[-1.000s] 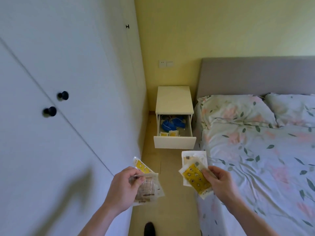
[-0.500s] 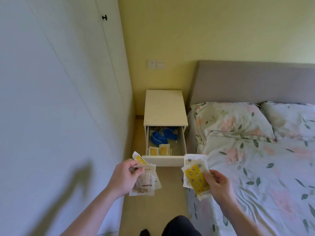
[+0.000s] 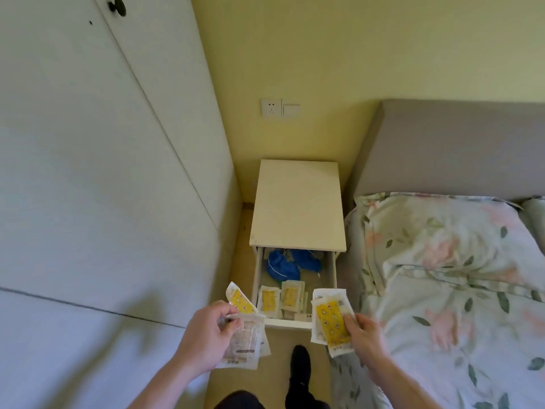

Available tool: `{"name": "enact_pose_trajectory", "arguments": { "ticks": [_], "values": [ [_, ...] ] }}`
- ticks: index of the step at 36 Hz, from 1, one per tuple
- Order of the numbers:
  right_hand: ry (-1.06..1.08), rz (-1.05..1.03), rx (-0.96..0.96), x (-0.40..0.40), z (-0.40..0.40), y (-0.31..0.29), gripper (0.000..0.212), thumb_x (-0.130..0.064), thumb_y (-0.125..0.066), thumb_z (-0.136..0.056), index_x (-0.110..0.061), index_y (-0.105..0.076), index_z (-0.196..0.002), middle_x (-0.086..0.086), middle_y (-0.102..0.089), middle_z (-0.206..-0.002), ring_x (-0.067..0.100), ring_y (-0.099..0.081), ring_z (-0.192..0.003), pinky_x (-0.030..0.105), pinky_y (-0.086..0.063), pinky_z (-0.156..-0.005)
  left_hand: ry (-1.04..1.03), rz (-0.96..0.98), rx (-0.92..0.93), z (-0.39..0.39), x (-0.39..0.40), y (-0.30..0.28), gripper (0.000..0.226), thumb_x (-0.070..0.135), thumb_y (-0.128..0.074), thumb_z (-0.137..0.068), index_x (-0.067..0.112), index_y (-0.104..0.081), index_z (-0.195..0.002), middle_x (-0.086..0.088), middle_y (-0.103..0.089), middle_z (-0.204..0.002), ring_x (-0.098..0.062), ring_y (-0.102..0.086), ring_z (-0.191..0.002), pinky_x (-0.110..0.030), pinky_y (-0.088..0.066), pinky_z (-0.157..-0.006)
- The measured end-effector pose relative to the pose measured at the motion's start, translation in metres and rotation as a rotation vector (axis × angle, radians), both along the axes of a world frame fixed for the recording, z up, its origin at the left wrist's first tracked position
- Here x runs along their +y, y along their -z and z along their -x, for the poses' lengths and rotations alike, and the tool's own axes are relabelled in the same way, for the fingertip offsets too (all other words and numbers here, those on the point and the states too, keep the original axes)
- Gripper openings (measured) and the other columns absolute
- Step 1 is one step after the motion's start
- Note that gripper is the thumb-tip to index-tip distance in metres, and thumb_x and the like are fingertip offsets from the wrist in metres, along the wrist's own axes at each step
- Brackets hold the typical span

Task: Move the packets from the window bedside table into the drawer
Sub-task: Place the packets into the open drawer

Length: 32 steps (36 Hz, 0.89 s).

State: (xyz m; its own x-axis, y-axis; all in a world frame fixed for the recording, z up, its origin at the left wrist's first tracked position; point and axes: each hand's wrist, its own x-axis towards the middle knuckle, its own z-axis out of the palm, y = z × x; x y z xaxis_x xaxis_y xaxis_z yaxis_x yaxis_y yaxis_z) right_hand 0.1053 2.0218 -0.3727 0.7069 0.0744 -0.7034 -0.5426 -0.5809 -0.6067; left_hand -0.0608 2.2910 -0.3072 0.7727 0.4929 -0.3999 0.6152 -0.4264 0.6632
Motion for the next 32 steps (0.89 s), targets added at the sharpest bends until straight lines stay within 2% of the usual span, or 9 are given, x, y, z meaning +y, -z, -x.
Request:
{"name": "enact_pose_trajectory", "arguments": {
  "ticks": [2, 4, 7, 10, 12, 23, 25, 28, 32],
  "values": [
    [-0.016, 0.035, 0.032, 0.017, -0.022, 0.014, 0.026, -0.032, -0.051, -0.104, -0.012, -0.068, -0.104, 0.004, -0.075, -0.09, 0.012, -0.069, -0.073, 0.025, -0.057, -0.065, 0.001, -0.015, 0.029, -0.016, 0.009, 0.015, 0.007, 0.027, -0.07, -0.092, 0.033, -0.067, -0.091, 0.02, -0.067, -0.095, -0.008, -0.064, -0.089, -0.011, -0.045, -0.069],
    [-0.045, 0.069, 0.034, 0.032, -0.041, 0.029, 0.019, -0.029, -0.049, -0.106, -0.017, -0.063, -0.102, 0.002, -0.072, -0.09, 0.004, -0.061, -0.071, 0.014, -0.041, -0.054, -0.005, -0.01, 0.071, -0.03, 0.017, 0.031, 0.008, 0.029, -0.07, -0.092, 0.036, -0.066, -0.091, 0.022, -0.066, -0.097, -0.006, -0.064, -0.09, -0.012, -0.045, -0.07],
    [-0.076, 0.122, 0.079, 0.054, -0.066, 0.067, 0.021, -0.028, -0.05, -0.105, -0.015, -0.066, -0.102, 0.001, -0.071, -0.085, 0.011, -0.066, -0.072, 0.023, -0.047, -0.053, 0.015, 0.001, 0.113, -0.05, 0.028, 0.057, 0.014, 0.031, -0.07, -0.092, 0.041, -0.064, -0.083, 0.025, -0.066, -0.093, 0.0, -0.062, -0.088, -0.015, -0.046, -0.074],
    [-0.092, 0.163, 0.128, 0.071, -0.083, 0.114, 0.03, -0.031, -0.05, -0.103, -0.012, -0.07, -0.089, 0.007, -0.072, -0.083, 0.023, -0.068, -0.077, 0.038, -0.057, -0.073, 0.05, 0.012, 0.151, -0.07, 0.039, 0.087, 0.014, 0.031, -0.069, -0.092, 0.04, -0.064, -0.083, 0.024, -0.066, -0.09, 0.002, -0.062, -0.086, -0.021, -0.049, -0.076],
    [-0.098, 0.175, 0.145, 0.081, -0.093, 0.148, 0.032, -0.034, -0.049, -0.102, -0.016, -0.069, -0.085, 0.006, -0.071, -0.081, 0.024, -0.066, -0.076, 0.039, -0.054, -0.075, 0.063, 0.029, 0.168, -0.083, 0.047, 0.111, 0.01, 0.031, -0.07, -0.092, 0.036, -0.068, -0.084, 0.023, -0.066, -0.088, 0.002, -0.061, -0.085, -0.023, -0.051, -0.078],
    [-0.014, 0.153, 0.231, 0.134, -0.114, 0.326, 0.025, -0.028, -0.045, -0.106, -0.021, -0.065, -0.093, 0.006, -0.072, -0.09, 0.021, -0.069, -0.083, 0.028, -0.049, -0.061, 0.156, 0.06, 0.198, -0.129, 0.08, 0.255, 0.01, 0.033, -0.072, -0.089, 0.038, -0.068, -0.082, 0.026, -0.064, -0.09, 0.001, -0.062, -0.085, -0.023, -0.051, -0.073],
    [-0.016, 0.142, 0.247, 0.142, -0.112, 0.347, 0.023, -0.029, -0.044, -0.106, -0.024, -0.062, -0.092, 0.005, -0.071, -0.091, 0.019, -0.068, -0.085, 0.03, -0.052, -0.064, 0.175, 0.058, 0.2, -0.13, 0.082, 0.272, 0.009, 0.033, -0.072, -0.09, 0.037, -0.069, -0.083, 0.026, -0.063, -0.091, 0.0, -0.061, -0.085, -0.022, -0.05, -0.071],
    [-0.042, 0.144, 0.26, 0.15, -0.109, 0.374, 0.022, -0.03, -0.045, -0.106, -0.024, -0.061, -0.092, 0.004, -0.07, -0.09, 0.022, -0.068, -0.087, 0.04, -0.057, -0.081, 0.192, 0.058, 0.198, -0.129, 0.085, 0.29, 0.007, 0.033, -0.072, -0.089, 0.036, -0.069, -0.084, 0.026, -0.062, -0.092, -0.001, -0.062, -0.084, -0.025, -0.051, -0.069],
    [-0.048, 0.157, 0.244, 0.153, -0.109, 0.397, 0.02, -0.031, -0.046, -0.106, -0.021, -0.064, -0.101, 0.001, -0.069, -0.091, 0.021, -0.067, -0.088, 0.039, -0.056, -0.085, 0.203, 0.07, 0.193, -0.127, 0.087, 0.301, 0.011, 0.028, -0.073, -0.089, 0.036, -0.069, -0.082, 0.024, -0.063, -0.092, -0.002, -0.063, -0.083, -0.029, -0.052, -0.069]
  ]
}}
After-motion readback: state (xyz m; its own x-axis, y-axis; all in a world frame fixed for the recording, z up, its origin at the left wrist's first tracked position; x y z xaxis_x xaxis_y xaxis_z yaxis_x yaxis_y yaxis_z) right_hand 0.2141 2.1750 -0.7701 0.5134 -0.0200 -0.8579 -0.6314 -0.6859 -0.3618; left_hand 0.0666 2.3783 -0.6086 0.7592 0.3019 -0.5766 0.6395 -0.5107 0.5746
